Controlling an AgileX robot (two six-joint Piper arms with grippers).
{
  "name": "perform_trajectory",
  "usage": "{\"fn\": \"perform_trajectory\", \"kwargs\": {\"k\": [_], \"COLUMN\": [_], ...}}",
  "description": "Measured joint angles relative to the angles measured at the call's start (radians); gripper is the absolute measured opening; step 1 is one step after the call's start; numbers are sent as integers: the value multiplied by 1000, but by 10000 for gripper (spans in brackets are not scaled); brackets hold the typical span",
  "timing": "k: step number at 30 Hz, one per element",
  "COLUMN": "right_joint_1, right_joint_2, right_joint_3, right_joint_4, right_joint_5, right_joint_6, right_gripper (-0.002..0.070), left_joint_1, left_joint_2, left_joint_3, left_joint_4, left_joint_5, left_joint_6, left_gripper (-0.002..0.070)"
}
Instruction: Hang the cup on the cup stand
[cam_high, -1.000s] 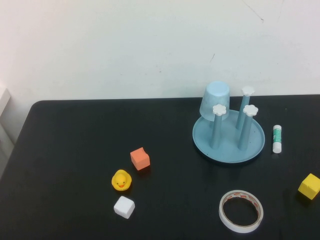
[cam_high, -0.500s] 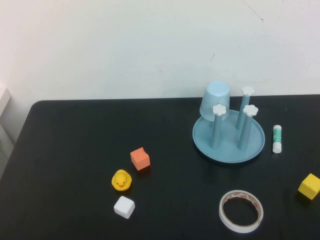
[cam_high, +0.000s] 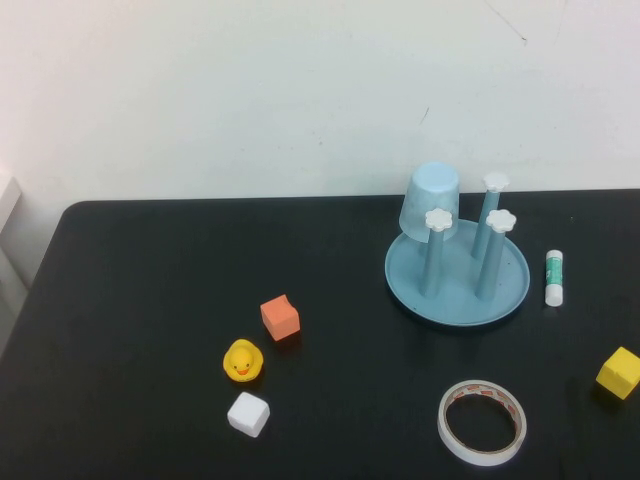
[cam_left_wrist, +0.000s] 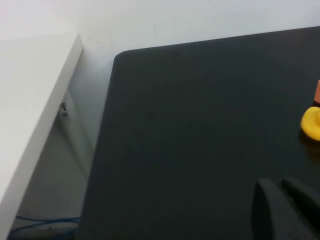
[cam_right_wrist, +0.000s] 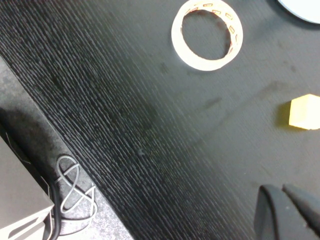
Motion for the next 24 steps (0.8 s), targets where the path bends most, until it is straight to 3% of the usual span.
{"fn": "perform_trajectory", "kwargs": {"k": [7,24], "right_joint_1": [0,0], "right_joint_2": [0,0], "right_joint_3": [0,0], "right_joint_4": [10,16], "right_joint_5": [0,0], "right_joint_6": [0,0], "right_gripper": [-1,-1], "left_joint_1": [-85,-87], "left_joint_2": [0,0], "left_joint_3": [0,0], "left_joint_4": [-1,-2], "left_joint_5": [0,0], "left_joint_6": [-11,-11], "left_gripper": [-1,-1]}}
